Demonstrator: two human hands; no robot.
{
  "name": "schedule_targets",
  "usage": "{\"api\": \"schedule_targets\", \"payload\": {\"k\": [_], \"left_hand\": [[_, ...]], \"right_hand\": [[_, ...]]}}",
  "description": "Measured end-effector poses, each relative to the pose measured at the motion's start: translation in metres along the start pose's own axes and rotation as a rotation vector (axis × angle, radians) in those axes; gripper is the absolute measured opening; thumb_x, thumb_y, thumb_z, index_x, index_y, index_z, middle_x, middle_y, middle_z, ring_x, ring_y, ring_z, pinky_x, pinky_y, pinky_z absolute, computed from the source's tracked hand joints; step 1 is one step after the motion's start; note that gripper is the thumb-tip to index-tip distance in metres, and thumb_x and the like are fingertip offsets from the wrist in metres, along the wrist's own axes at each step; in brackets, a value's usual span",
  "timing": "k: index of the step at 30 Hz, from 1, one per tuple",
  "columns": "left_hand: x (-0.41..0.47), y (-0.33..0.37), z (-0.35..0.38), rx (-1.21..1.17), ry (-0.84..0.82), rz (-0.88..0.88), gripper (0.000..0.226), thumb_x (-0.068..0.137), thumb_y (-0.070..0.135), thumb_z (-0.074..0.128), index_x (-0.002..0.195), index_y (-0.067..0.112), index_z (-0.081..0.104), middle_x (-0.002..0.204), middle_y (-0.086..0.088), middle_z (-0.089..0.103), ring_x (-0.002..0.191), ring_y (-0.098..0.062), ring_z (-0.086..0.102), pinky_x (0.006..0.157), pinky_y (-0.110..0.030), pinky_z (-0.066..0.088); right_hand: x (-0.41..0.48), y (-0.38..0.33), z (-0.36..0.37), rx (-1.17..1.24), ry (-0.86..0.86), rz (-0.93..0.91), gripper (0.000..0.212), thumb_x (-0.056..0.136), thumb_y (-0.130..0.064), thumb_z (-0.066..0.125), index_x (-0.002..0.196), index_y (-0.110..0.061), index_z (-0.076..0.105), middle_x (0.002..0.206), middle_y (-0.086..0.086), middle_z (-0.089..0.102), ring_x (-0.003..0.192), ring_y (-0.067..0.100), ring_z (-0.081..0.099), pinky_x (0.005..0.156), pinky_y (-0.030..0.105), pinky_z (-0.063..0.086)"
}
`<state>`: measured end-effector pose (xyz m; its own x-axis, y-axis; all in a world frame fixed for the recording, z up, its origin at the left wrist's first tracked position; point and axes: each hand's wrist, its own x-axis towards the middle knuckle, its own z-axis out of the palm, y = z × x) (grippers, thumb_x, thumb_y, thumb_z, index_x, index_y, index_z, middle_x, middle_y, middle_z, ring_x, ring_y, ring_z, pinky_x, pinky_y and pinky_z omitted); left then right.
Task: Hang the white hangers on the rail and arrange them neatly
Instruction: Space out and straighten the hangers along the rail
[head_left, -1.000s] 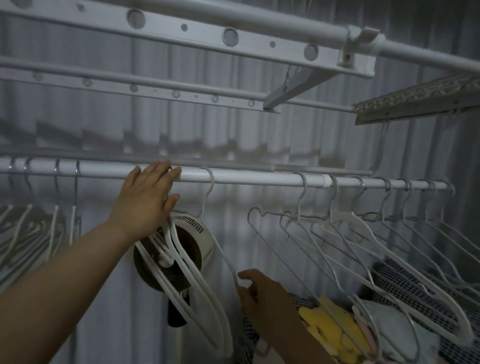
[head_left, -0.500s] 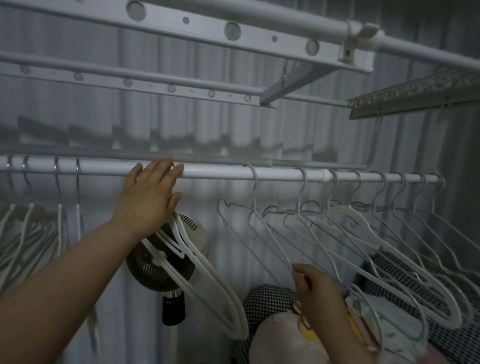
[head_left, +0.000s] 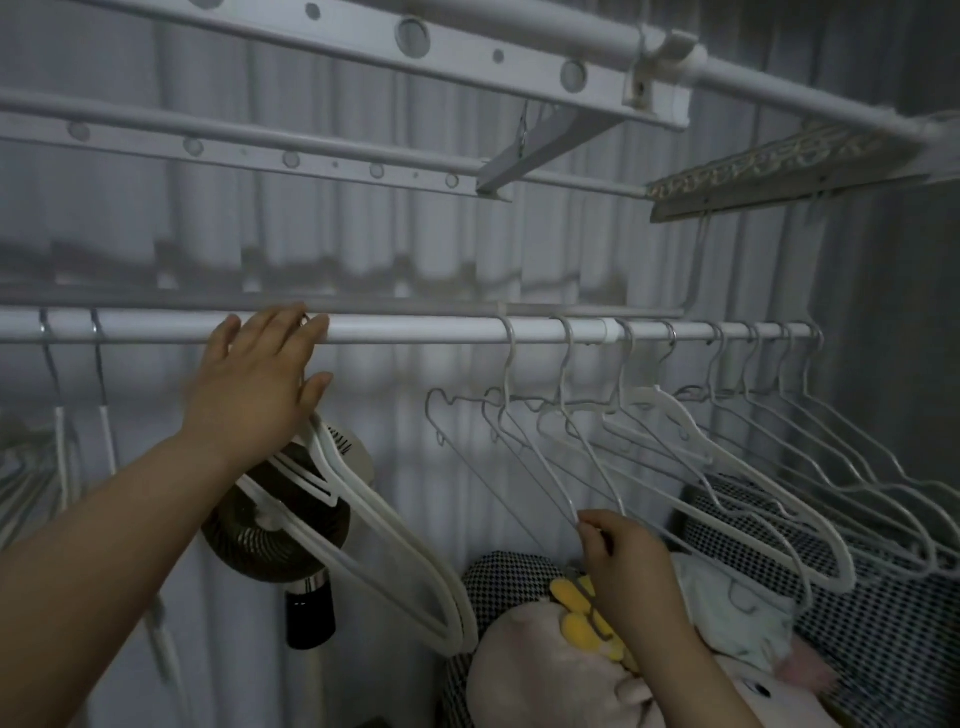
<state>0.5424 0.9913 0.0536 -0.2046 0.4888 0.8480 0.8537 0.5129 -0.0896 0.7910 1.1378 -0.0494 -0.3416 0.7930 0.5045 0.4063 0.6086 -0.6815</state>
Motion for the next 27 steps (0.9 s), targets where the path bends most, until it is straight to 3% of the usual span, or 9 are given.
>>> {"api": "schedule_targets", "payload": {"k": [3, 6, 10, 12, 13, 15, 17, 22, 27], "left_hand": [[0.0, 0.0, 0.001, 0.003, -0.013, -0.002, 0.051, 0.076, 0.025, 0.055, 0.12, -0.001, 0.056, 0.125, -0.026, 0.056, 0.115, -0.043, 0.052, 0.098, -0.059, 0.032], [0.0, -0.001, 0.001, 0.001, -0.012, -0.017, 0.049, 0.08, 0.022, 0.063, 0.122, -0.001, 0.055, 0.128, -0.026, 0.054, 0.119, -0.043, 0.05, 0.101, -0.059, 0.029], [0.0, -0.002, -0.003, -0.013, -0.016, -0.032, 0.05, 0.083, 0.024, 0.062, 0.125, 0.0, 0.052, 0.132, -0.024, 0.05, 0.124, -0.041, 0.045, 0.105, -0.056, 0.025], [-0.001, -0.003, -0.004, -0.021, -0.01, -0.037, 0.05, 0.082, 0.02, 0.065, 0.126, 0.0, 0.052, 0.133, -0.024, 0.05, 0.125, -0.041, 0.045, 0.105, -0.056, 0.024], [-0.002, -0.004, -0.005, -0.022, 0.001, -0.032, 0.048, 0.081, 0.018, 0.065, 0.124, 0.0, 0.053, 0.131, -0.025, 0.051, 0.123, -0.042, 0.046, 0.104, -0.056, 0.026], [-0.002, -0.006, -0.005, -0.024, 0.0, -0.038, 0.045, 0.078, 0.01, 0.067, 0.121, -0.001, 0.056, 0.126, -0.026, 0.055, 0.118, -0.043, 0.05, 0.101, -0.058, 0.029], [-0.002, -0.008, -0.006, -0.022, -0.003, -0.033, 0.042, 0.077, 0.01, 0.062, 0.117, -0.001, 0.058, 0.122, -0.025, 0.058, 0.114, -0.043, 0.054, 0.098, -0.059, 0.033], [-0.003, -0.014, -0.009, -0.023, -0.026, -0.058, 0.05, 0.075, 0.008, 0.07, 0.122, 0.001, 0.056, 0.129, -0.023, 0.054, 0.12, -0.042, 0.049, 0.102, -0.056, 0.029], [-0.005, -0.015, -0.013, -0.014, -0.032, -0.057, 0.05, 0.076, 0.01, 0.07, 0.124, 0.002, 0.054, 0.131, -0.023, 0.052, 0.123, -0.04, 0.047, 0.104, -0.055, 0.027]], "right_hand": [[0.0, 0.002, 0.001, -0.023, 0.014, -0.009, 0.027, 0.093, -0.012, 0.046, 0.113, -0.007, 0.064, 0.106, 0.012, 0.07, 0.094, 0.024, 0.062, 0.077, 0.027, 0.045], [0.001, -0.003, 0.0, -0.055, -0.038, -0.006, 0.02, 0.093, -0.02, 0.049, 0.101, -0.015, 0.067, 0.083, 0.005, 0.07, 0.067, 0.014, 0.054, 0.061, 0.022, 0.035], [0.007, -0.019, -0.001, -0.185, -0.226, 0.031, 0.024, 0.091, -0.038, 0.048, 0.087, -0.017, 0.059, 0.086, 0.0, 0.064, 0.085, 0.017, 0.057, 0.062, 0.022, 0.035], [0.014, -0.029, 0.003, -0.25, -0.282, 0.011, 0.023, 0.092, -0.038, 0.045, 0.079, -0.019, 0.05, 0.082, -0.001, 0.061, 0.082, 0.018, 0.053, 0.055, 0.021, 0.033], [0.019, -0.035, 0.006, -0.249, -0.287, -0.005, 0.021, 0.093, -0.037, 0.044, 0.09, -0.018, 0.051, 0.093, 0.001, 0.063, 0.087, 0.018, 0.055, 0.057, 0.02, 0.034], [0.028, -0.047, 0.013, -0.218, -0.275, -0.045, 0.037, 0.094, -0.035, 0.043, 0.124, -0.013, 0.044, 0.118, 0.006, 0.061, 0.106, 0.022, 0.056, 0.075, 0.023, 0.042], [0.036, -0.059, 0.019, -0.208, -0.236, -0.104, 0.044, 0.096, -0.03, 0.04, 0.135, -0.013, 0.035, 0.12, 0.011, 0.06, 0.11, 0.024, 0.056, 0.083, 0.027, 0.044], [0.047, -0.07, 0.026, -0.245, -0.163, -0.201, 0.033, 0.098, -0.016, 0.031, 0.124, -0.009, 0.05, 0.108, 0.015, 0.066, 0.099, 0.027, 0.06, 0.08, 0.031, 0.046], [0.043, -0.07, 0.024, -0.208, -0.167, -0.235, 0.035, 0.098, -0.026, 0.036, 0.126, -0.01, 0.051, 0.117, 0.011, 0.063, 0.107, 0.023, 0.057, 0.081, 0.026, 0.044]]}}
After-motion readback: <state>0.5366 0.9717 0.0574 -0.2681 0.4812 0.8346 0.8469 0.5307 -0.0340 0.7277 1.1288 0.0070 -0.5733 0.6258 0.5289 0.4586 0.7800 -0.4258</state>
